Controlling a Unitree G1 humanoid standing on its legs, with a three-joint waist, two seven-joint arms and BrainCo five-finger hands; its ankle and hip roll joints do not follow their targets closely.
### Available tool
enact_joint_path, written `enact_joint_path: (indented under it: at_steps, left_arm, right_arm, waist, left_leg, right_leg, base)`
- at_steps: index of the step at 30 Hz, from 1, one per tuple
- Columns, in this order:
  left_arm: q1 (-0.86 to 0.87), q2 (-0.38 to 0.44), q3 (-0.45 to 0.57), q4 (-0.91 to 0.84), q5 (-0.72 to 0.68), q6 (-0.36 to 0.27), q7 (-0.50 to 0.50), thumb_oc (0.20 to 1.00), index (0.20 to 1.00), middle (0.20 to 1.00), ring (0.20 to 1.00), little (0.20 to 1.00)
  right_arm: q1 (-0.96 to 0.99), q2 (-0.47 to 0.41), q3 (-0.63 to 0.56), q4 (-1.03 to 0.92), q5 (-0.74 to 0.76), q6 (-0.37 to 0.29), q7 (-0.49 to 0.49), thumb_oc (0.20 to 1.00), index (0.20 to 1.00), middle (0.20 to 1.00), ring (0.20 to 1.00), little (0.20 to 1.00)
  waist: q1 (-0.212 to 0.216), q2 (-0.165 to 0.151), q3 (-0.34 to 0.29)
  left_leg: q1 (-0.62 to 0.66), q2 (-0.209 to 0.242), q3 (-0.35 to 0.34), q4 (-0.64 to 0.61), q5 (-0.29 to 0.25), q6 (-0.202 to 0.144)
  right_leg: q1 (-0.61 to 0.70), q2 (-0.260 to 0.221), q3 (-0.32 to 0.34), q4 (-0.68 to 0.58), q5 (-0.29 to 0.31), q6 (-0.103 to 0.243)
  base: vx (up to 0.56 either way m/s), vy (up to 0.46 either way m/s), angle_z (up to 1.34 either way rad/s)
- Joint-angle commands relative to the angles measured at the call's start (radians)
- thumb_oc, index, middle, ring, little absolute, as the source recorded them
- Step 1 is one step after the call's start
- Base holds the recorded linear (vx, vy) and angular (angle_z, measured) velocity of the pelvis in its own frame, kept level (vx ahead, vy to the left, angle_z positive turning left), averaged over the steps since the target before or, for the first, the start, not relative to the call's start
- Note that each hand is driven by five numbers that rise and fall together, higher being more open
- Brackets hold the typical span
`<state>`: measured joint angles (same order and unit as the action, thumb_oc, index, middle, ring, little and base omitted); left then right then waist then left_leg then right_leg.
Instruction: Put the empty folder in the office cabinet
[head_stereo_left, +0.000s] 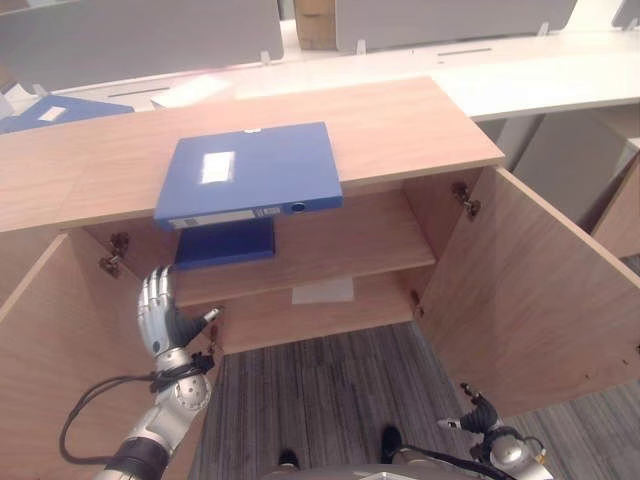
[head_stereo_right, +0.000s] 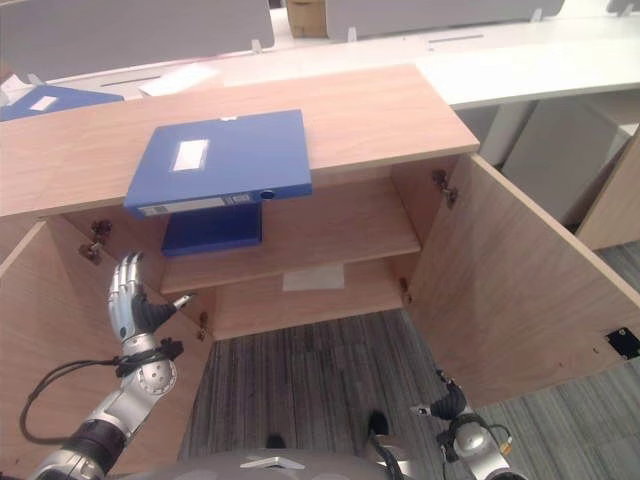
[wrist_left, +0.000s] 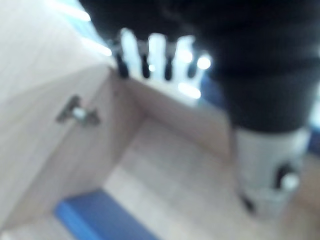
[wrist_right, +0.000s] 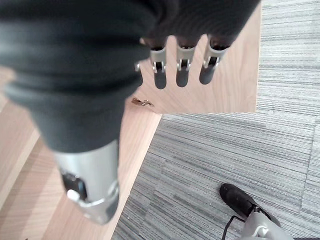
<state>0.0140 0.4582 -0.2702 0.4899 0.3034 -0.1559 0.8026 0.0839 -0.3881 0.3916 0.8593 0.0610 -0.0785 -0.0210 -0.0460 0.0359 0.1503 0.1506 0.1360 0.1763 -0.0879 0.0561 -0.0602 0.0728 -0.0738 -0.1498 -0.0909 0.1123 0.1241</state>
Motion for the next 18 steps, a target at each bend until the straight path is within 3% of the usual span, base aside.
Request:
enact_joint_path:
  at_steps: [1, 6, 13, 18]
  left_arm:
    - [-0.032, 0.083, 0.026, -0.015, 0.125, -0.031, 0.135, 1.0, 1.0, 1.0, 1.0, 1.0]
    - [-0.011, 0.11, 0.045, -0.07, 0.174, -0.008, 0.247, 1.0, 1.0, 1.0, 1.0, 1.0]
    - [-0.004, 0.139, 0.058, -0.099, 0.324, -0.046, 0.277, 1.0, 1.0, 1.0, 1.0, 1.0]
    - [-0.048, 0.16, 0.041, -0.092, 0.345, -0.039, 0.258, 1.0, 1.0, 1.0, 1.0, 1.0]
  right_arm:
    - [-0.046, 0.031, 0.002, 0.008, 0.056, -0.015, -0.021, 1.0, 1.0, 1.0, 1.0, 1.0]
    - [-0.043, 0.04, -0.004, 0.032, 0.059, -0.028, -0.032, 1.0, 1.0, 1.0, 1.0, 1.0]
    - [-0.03, 0.04, -0.015, 0.038, 0.049, -0.031, -0.029, 1.0, 1.0, 1.0, 1.0, 1.0]
    - [-0.024, 0.031, -0.009, 0.032, 0.056, -0.029, -0.027, 1.0, 1.0, 1.0, 1.0, 1.0]
  waist:
    - [0.008, -0.064, 0.027]
    - [0.02, -0.065, 0.024]
    - [0.017, -0.064, 0.011]
    - [0.001, -0.058, 0.003]
  left_leg:
    - [-0.005, -0.055, -0.004, 0.001, -0.116, 0.022]
    - [-0.003, -0.054, -0.013, 0.001, -0.121, 0.018]
    - [0.001, -0.052, -0.012, 0.001, -0.126, 0.014]
    - [0.003, -0.052, -0.005, 0.001, -0.128, 0.015]
  right_leg:
    - [0.051, -0.04, 0.025, 0.004, -0.091, -0.014]
    - [0.059, -0.039, 0.02, 0.004, -0.099, -0.013]
    - [0.063, -0.038, 0.021, 0.004, -0.104, -0.011]
    - [0.06, -0.037, 0.029, 0.004, -0.103, -0.009]
  base:
    - [0.02, -0.035, 0.03]
    - [0.0, -0.004, 0.01]
    - [0.01, -0.002, 0.01]
    - [0.0, 0.0, 0.0]
